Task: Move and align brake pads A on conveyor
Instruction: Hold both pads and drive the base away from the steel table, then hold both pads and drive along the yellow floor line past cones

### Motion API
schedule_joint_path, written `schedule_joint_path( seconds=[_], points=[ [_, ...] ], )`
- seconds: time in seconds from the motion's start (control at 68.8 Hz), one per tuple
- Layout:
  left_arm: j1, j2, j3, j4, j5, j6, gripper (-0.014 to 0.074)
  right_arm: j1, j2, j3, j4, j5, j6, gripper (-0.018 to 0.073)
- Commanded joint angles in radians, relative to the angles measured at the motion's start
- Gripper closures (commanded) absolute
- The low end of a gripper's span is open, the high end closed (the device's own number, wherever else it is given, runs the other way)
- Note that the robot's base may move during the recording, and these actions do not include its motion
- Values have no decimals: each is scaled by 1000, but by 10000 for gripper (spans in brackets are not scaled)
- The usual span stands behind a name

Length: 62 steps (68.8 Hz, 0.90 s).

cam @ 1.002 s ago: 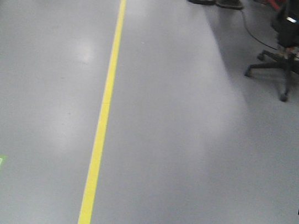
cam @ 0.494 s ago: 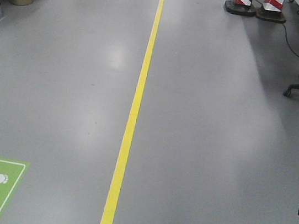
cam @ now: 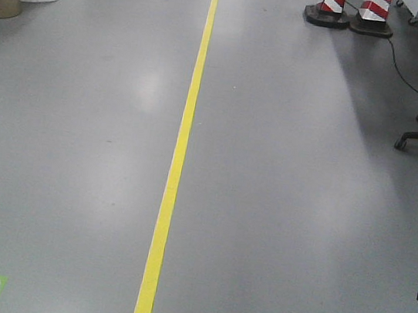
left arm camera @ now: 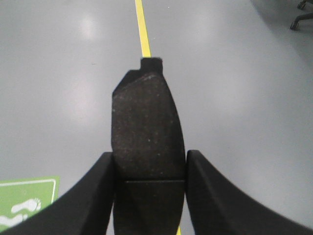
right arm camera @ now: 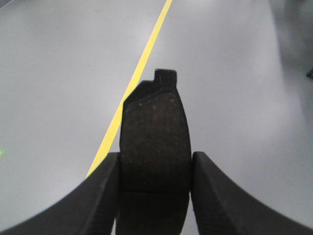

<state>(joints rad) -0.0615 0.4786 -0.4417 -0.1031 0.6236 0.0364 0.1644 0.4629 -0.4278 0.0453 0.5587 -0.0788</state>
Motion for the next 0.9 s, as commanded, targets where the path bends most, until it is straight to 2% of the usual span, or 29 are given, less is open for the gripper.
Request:
schedule_joint_path(
  seconds=[0.0, 0.886],
  points=[
    [-1, 2, -29, -13, -87, -4, 603, -2, 3, -32, -1, -91, -5, 564],
    [-1, 2, -29, -13, -87, -4, 603, -2, 3, -32, -1, -90, -5, 564]
  ],
)
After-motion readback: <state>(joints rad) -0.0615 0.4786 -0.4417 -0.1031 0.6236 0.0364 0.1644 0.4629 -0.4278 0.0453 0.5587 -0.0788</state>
